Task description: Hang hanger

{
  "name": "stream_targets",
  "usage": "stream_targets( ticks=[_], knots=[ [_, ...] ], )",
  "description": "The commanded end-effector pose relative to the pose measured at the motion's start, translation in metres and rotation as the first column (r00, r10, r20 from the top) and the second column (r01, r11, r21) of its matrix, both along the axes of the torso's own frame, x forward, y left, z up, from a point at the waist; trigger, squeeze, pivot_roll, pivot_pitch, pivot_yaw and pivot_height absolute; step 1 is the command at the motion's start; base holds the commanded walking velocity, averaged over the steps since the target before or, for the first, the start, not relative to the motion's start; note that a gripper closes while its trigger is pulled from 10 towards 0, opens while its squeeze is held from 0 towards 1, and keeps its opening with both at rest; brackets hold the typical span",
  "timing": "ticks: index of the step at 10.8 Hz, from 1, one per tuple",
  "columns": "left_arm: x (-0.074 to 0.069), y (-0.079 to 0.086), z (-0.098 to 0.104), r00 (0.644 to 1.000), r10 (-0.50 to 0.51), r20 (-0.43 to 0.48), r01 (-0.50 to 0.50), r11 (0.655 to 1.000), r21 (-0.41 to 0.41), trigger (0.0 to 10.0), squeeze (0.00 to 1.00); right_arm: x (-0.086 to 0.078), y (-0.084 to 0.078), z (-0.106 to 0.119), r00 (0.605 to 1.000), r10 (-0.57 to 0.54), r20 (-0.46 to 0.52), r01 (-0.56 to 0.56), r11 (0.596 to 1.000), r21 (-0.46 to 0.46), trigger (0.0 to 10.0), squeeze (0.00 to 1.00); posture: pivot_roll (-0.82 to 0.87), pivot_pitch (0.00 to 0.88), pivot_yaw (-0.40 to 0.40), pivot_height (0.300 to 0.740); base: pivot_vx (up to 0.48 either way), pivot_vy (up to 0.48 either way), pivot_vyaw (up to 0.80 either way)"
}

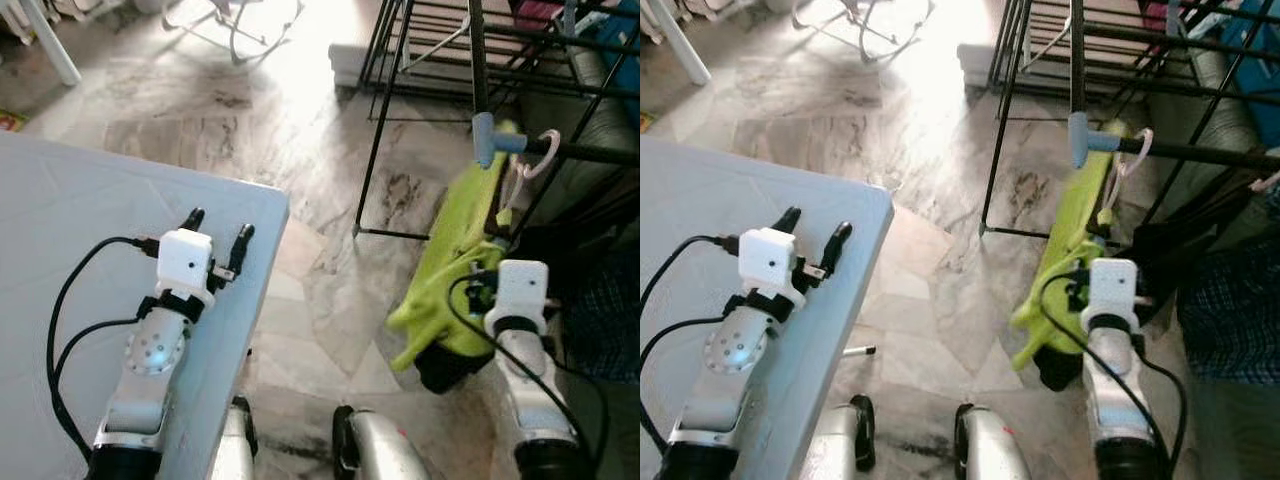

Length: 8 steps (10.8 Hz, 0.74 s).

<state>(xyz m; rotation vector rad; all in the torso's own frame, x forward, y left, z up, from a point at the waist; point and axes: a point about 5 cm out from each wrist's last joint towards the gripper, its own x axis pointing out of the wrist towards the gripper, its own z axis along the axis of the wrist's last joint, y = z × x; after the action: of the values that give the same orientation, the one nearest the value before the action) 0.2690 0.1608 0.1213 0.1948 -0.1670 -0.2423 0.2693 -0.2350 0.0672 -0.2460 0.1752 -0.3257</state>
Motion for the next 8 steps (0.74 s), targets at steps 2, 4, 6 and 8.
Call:
stream_targets(
  ticks=[2,4,6,8],
  knots=[
    [-0.001,-0.002,-0.005,1.000,-0.009,-0.026,0.010,1.000,0.012,10.0,0.00,0.003,-0.008,0.002,1.000,0.005,-0.010,-0.005,1.000,-0.018,10.0,0.00,0.00,0.212,-0.054,0.740,0.000,0.000,0.00],
    [-0.002,-0.007,-0.005,0.999,-0.032,-0.028,0.033,0.999,0.029,10.0,0.00,0.015,-0.007,0.002,0.991,0.117,-0.067,-0.118,0.993,-0.006,10.0,0.00,0.00,0.213,-0.053,0.740,0.000,0.000,0.00],
    [-0.002,-0.008,-0.007,0.999,-0.037,-0.035,0.038,0.999,0.038,10.0,0.00,0.025,-0.022,0.010,0.986,0.143,-0.084,-0.142,0.990,0.008,10.0,0.00,0.00,0.212,-0.057,0.740,0.000,0.000,0.00],
    [-0.004,-0.009,-0.010,0.998,-0.039,-0.049,0.042,0.998,0.043,10.0,0.00,0.030,-0.029,0.014,0.983,0.163,-0.090,-0.160,0.987,0.033,0.0,0.00,0.00,0.215,-0.058,0.740,0.000,0.000,0.00]
  ],
)
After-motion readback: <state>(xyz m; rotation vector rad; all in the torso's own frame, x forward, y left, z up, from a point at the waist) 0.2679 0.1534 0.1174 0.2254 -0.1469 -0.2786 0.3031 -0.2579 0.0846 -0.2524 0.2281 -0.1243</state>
